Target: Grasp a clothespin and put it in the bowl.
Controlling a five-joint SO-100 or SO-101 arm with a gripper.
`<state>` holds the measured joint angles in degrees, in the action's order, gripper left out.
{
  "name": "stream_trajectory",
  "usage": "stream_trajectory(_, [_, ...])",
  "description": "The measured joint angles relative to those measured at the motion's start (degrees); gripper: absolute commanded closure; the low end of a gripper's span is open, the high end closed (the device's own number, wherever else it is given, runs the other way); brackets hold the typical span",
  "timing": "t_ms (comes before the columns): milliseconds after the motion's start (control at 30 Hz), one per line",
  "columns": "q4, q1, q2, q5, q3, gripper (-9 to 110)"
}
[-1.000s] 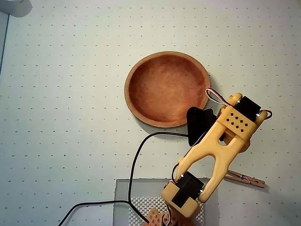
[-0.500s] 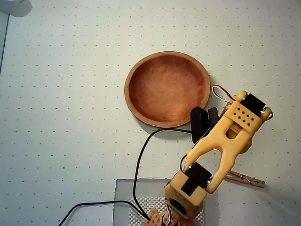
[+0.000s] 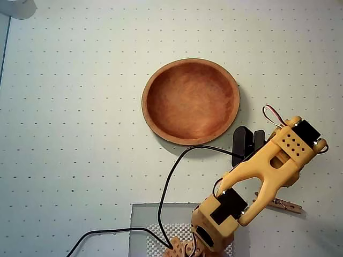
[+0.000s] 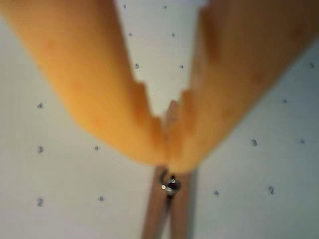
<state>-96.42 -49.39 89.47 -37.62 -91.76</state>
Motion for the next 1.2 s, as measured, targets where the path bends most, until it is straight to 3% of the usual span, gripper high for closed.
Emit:
stream_trajectory(467, [2.5,-1.2,-4.7,0.0,3.3,78])
stream_trajectory(1200, [-2.2,-14.8,-18.2,-6.2,22.5,76])
